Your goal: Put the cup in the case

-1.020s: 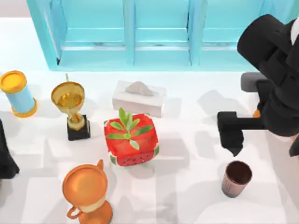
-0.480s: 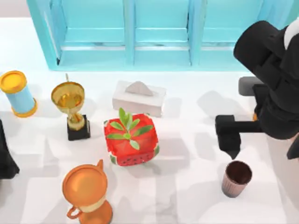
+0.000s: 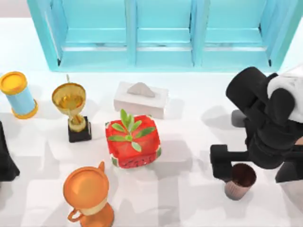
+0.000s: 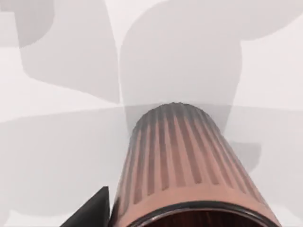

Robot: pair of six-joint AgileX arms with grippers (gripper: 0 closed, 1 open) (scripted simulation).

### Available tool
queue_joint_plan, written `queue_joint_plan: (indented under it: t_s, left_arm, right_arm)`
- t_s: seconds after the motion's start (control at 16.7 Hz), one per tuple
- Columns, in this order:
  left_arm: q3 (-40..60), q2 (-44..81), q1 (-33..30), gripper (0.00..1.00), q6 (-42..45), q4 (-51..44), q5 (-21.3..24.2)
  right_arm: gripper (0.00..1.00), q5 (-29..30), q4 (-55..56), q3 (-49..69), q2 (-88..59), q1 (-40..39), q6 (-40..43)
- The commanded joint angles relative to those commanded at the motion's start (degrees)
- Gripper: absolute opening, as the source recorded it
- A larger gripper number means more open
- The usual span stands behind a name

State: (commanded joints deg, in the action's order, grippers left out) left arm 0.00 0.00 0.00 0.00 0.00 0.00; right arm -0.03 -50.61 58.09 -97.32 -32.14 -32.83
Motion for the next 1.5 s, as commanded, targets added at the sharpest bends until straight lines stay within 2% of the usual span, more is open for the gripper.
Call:
queue_joint_plan:
  t_s: [0.3, 1.08, 1.5]
  left_arm:
    - [0.0, 0.0, 0.0, 1.0, 0.0, 0.0, 0.0]
    - [0.0, 0.0, 0.0, 1.0, 0.0, 0.0, 0.0]
    - [0.0, 0.0, 0.0, 1.0, 0.0, 0.0, 0.0]
  right_arm:
    - [1.0, 0.0, 1.0, -0.9, -0.3, 0.0, 0.0]
    - [0.02, 0.0, 1.0, -0.9, -0.3, 0.0, 0.0]
    - [0.0, 0.0, 1.0, -0.9, -0.3, 0.0, 0.0]
